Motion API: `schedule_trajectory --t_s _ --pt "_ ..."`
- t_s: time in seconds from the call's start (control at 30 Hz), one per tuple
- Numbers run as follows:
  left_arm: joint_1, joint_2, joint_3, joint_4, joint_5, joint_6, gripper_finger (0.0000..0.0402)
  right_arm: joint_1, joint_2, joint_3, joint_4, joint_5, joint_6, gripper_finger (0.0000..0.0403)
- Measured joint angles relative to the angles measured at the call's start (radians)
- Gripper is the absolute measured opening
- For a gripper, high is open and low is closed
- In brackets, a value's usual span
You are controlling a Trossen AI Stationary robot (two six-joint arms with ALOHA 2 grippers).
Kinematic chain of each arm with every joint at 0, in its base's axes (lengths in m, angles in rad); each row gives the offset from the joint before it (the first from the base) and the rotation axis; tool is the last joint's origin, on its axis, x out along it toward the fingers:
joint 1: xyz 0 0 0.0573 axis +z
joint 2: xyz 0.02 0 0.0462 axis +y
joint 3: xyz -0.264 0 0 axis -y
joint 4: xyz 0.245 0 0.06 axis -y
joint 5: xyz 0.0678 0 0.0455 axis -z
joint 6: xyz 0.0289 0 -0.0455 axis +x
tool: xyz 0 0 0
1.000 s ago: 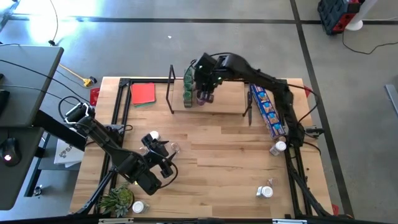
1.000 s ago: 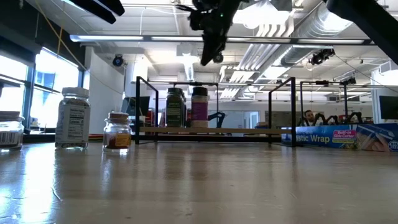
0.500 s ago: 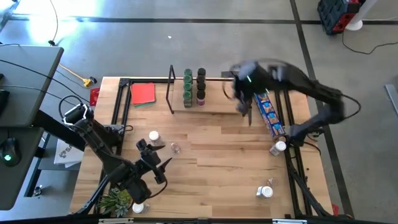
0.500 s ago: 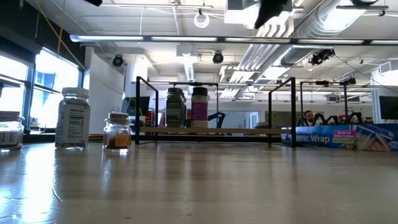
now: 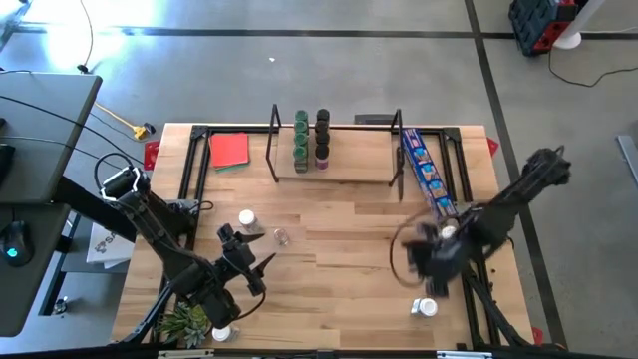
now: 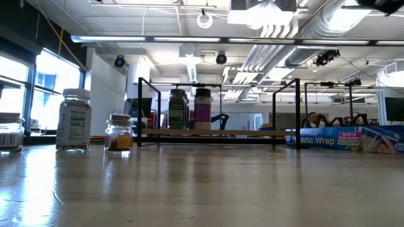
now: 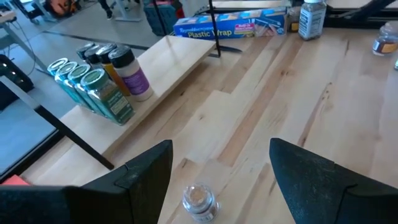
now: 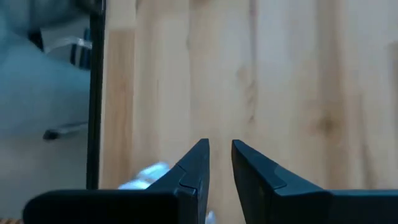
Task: Shelf spices
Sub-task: Put the bottom right white seasoning bottle on the shelf
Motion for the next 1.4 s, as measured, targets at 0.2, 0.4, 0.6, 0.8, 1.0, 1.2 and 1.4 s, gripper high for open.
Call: schedule_trajectory --t_s 0.2,0.4,0.6,0.8,1.0,1.2,1.4 --pt "0.011 0.0 0.0 0.002 0.0 0.002 0.0262 0.059 0.125 0.0 0.002 -0.097 0.131 0.007" --pt "0.029 0.0 0.0 -0.004 0.001 0.009 0.0262 0.064 0.17 0.0 0.032 -0.266 0.143 0.015" --pt "0.046 0.0 0.0 -0.006 0.009 0.011 0.0262 0.108 0.17 0.001 -0.045 -0.291 0.177 0.0265" --pt "0.046 0.0 0.0 -0.006 0.011 0.011 0.0262 0.179 0.173 0.001 -0.026 -0.286 0.343 0.0308" --pt "0.046 0.0 0.0 -0.005 0.01 0.011 0.0262 0.232 0.224 0.001 0.042 -0.168 0.432 0.031" --pt "0.046 0.0 0.0 -0.006 0.007 0.029 0.0262 0.236 0.297 0.001 0.026 -0.156 0.483 0.031" --pt "0.048 0.0 0.0 -0.004 0.007 0.029 0.0262 0.236 0.321 0.001 0.03 -0.118 0.5 0.0309"
